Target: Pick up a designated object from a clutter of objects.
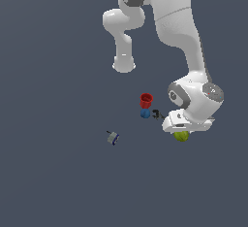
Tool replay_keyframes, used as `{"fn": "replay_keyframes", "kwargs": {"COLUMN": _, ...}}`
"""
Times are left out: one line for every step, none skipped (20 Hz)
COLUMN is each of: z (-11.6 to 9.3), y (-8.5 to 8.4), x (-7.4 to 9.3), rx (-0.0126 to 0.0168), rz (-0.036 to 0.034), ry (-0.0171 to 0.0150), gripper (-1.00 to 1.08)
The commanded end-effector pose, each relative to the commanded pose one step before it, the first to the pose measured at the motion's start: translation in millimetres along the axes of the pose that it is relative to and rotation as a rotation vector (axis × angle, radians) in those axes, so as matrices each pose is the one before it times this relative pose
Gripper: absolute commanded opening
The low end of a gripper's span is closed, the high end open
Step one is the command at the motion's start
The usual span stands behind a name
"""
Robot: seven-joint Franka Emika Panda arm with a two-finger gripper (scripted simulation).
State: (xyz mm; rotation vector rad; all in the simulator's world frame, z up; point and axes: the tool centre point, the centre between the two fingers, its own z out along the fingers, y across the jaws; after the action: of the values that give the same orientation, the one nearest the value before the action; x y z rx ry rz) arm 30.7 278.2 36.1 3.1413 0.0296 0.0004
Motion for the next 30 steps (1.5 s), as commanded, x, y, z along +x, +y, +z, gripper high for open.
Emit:
{"fn": "replay_keyframes", "kwargs": {"z": 0.18, "y": -0.13, "x": -0.13, "rx": -0.00004, "rz": -0.00021, "ry": -0.00033, "gripper": -1.00}}
{"fn": "replay_keyframes", "kwargs": {"z": -0.24, "y": 0.22, "x": 0.03, "rx": 0.00000, "rz": 0.00000, "ry": 0.00000, "gripper": -1.00}}
{"fn": "replay_keyframes", "kwargs": {"z": -0.71, "y": 0.66, "x": 0.10, "rx": 0.00000, "rz": 0.00000, "ry": 0.00000, "gripper": -1.00}}
{"fn": "replay_keyframes", "kwargs": {"z": -1.19, "y": 1.09, "x": 0.16, "rx": 0.00000, "rz": 0.00000, "ry": 0.00000, "gripper": -1.00}}
{"fn": "replay_keyframes", "kwargs": {"z": -1.67, "y": 1.53, "x": 0.22, "rx": 0.00000, "rz": 0.00000, "ry": 0.00000, "gripper": -1.00}}
{"fn": "replay_keyframes", "kwargs": {"z": -2.16, "y": 1.98, "x": 0.29, "rx": 0.00000, "rz": 0.00000, "ry": 0.00000, "gripper": -1.00}}
{"fn": "replay_keyframes", "kwargs": {"z": -2.65, "y": 2.43, "x": 0.36, "rx": 0.00000, "rz": 0.00000, "ry": 0.00000, "gripper": -1.00}}
{"fn": "replay_keyframes", "kwargs": {"z": -3.15, "y": 2.88, "x": 0.43, "rx": 0.00000, "rz": 0.00000, "ry": 0.00000, "gripper": -1.00}}
{"fn": "replay_keyframes", "kwargs": {"z": -3.66, "y": 3.35, "x": 0.50, "rx": 0.00000, "rz": 0.00000, "ry": 0.00000, "gripper": -1.00}}
{"fn": "replay_keyframes", "kwargs": {"z": -4.18, "y": 3.82, "x": 0.57, "rx": 0.00000, "rz": 0.00000, "ry": 0.00000, "gripper": -1.00}}
{"fn": "replay_keyframes", "kwargs": {"z": -4.72, "y": 4.31, "x": 0.64, "rx": 0.00000, "rz": 0.00000, "ry": 0.00000, "gripper": -1.00}}
{"fn": "replay_keyframes", "kwargs": {"z": -5.27, "y": 4.80, "x": 0.72, "rx": 0.00000, "rz": 0.00000, "ry": 0.00000, "gripper": -1.00}}
{"fn": "replay_keyframes", "kwargs": {"z": -5.84, "y": 5.32, "x": 0.80, "rx": 0.00000, "rz": 0.00000, "ry": 0.00000, "gripper": -1.00}}
{"fn": "replay_keyframes", "kwargs": {"z": -6.44, "y": 5.85, "x": 0.88, "rx": 0.00000, "rz": 0.00000, "ry": 0.00000, "gripper": -1.00}}
{"fn": "replay_keyframes", "kwargs": {"z": -7.06, "y": 6.41, "x": 0.97, "rx": 0.00000, "rz": 0.00000, "ry": 0.00000, "gripper": -1.00}}
{"fn": "replay_keyframes", "kwargs": {"z": -7.69, "y": 6.96, "x": 1.07, "rx": 0.00000, "rz": 0.00000, "ry": 0.00000, "gripper": -1.00}}
{"fn": "replay_keyframes", "kwargs": {"z": -8.27, "y": 7.47, "x": 1.15, "rx": 0.00000, "rz": 0.00000, "ry": 0.00000, "gripper": -1.00}}
{"fn": "replay_keyframes", "kwargs": {"z": -8.79, "y": 7.91, "x": 1.23, "rx": 0.00000, "rz": 0.00000, "ry": 0.00000, "gripper": -1.00}}
{"fn": "replay_keyframes", "kwargs": {"z": -9.26, "y": 8.31, "x": 1.30, "rx": 0.00000, "rz": 0.00000, "ry": 0.00000, "gripper": -1.00}}
{"fn": "replay_keyframes", "kwargs": {"z": -9.59, "y": 8.58, "x": 1.36, "rx": 0.00000, "rz": 0.00000, "ry": 0.00000, "gripper": -1.00}}
{"fn": "replay_keyframes", "kwargs": {"z": -9.62, "y": 8.58, "x": 1.37, "rx": 0.00000, "rz": 0.00000, "ry": 0.00000, "gripper": -1.00}}
{"fn": "replay_keyframes", "kwargs": {"z": -9.62, "y": 8.55, "x": 1.39, "rx": 0.00000, "rz": 0.00000, "ry": 0.00000, "gripper": -1.00}}
{"fn": "replay_keyframes", "kwargs": {"z": -9.71, "y": 8.43, "x": 1.35, "rx": 0.00061, "rz": -0.00032, "ry": -0.00001, "gripper": -1.00}}
{"fn": "replay_keyframes", "kwargs": {"z": -9.61, "y": 8.50, "x": 1.41, "rx": 0.00000, "rz": 0.00000, "ry": 0.00000, "gripper": -1.00}}
{"fn": "replay_keyframes", "kwargs": {"z": -9.64, "y": 8.47, "x": 1.42, "rx": 0.00046, "rz": -0.00014, "ry": -0.00007, "gripper": -1.00}}
{"fn": "replay_keyframes", "kwargs": {"z": -9.61, "y": 8.46, "x": 1.44, "rx": 0.00000, "rz": 0.00000, "ry": 0.00000, "gripper": -1.00}}
{"fn": "replay_keyframes", "kwargs": {"z": -9.63, "y": 8.44, "x": 1.45, "rx": 0.00047, "rz": -0.00013, "ry": -0.00005, "gripper": -1.00}}
{"fn": "replay_keyframes", "kwargs": {"z": -9.59, "y": 8.41, "x": 1.47, "rx": 0.00000, "rz": 0.00000, "ry": 0.00000, "gripper": -1.00}}
{"fn": "replay_keyframes", "kwargs": {"z": -9.62, "y": 8.41, "x": 1.48, "rx": 0.00066, "rz": -0.00018, "ry": -0.00005, "gripper": -1.00}}
{"fn": "replay_keyframes", "kwargs": {"z": -9.55, "y": 8.36, "x": 1.51, "rx": 0.00000, "rz": 0.00000, "ry": 0.00000, "gripper": -1.00}}
